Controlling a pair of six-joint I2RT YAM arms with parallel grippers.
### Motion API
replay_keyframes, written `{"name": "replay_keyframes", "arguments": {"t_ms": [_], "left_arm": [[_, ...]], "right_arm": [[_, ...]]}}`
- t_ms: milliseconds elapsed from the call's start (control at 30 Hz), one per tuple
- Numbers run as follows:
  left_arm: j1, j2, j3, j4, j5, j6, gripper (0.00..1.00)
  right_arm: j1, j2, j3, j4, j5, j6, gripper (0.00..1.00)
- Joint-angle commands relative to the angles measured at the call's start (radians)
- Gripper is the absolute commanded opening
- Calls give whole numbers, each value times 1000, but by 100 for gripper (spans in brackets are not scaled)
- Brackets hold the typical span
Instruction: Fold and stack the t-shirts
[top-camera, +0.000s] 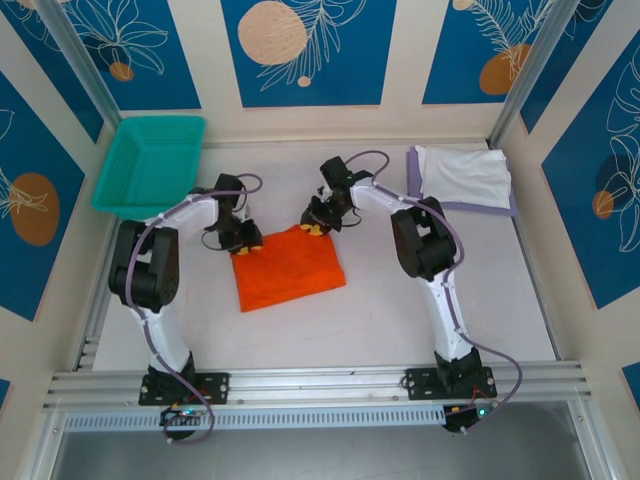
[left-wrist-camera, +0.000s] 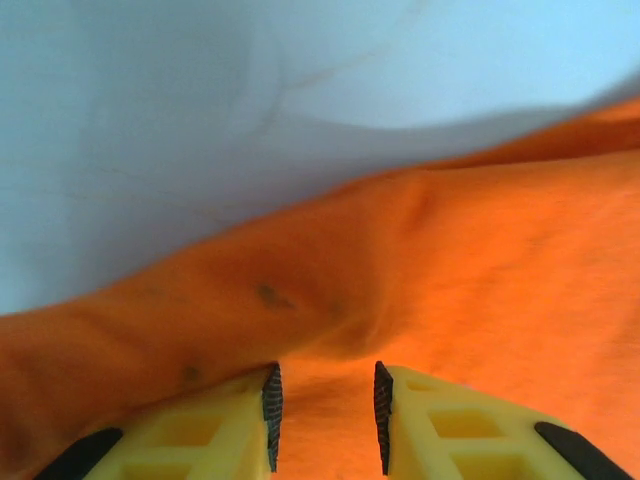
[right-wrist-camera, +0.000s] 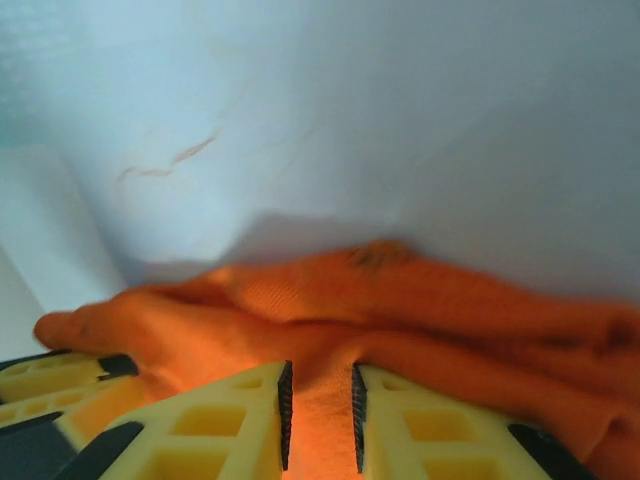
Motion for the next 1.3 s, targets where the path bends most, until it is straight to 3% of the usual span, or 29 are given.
{"name": "replay_keyframes", "arguments": {"t_ms": [0, 233, 367, 467, 633, 733, 833, 1033, 1267], "left_arm": [[76, -47, -72, 59, -64, 11, 33], [136, -25, -112, 99, -26, 0, 33], [136, -46, -85, 89, 18, -13, 40], [136, -90, -48, 67, 59, -27, 50], [136, -208, -6, 5, 54, -20, 78], [136, -300, -41, -10, 38, -19, 91], [134, -409, -129, 13, 48, -32, 97], [107, -576, -342, 47, 68, -61, 97], [74, -621, -526, 100, 89, -104, 96]], "right_arm": [[-44, 48, 51, -115, -18, -21, 26], [-84, 57, 33, -82, -67, 12, 28], [-92, 32, 57, -74, -89, 27, 34], [-96, -54, 26, -17, -98, 46, 44], [-95, -292, -200, 120, -40, 26, 78], [-83, -387, -317, 112, -12, -84, 89], [-61, -446, -427, 91, 15, -170, 98], [26, -458, -534, 107, 83, -254, 95], [118, -310, -392, 41, 167, -295, 89]]}}
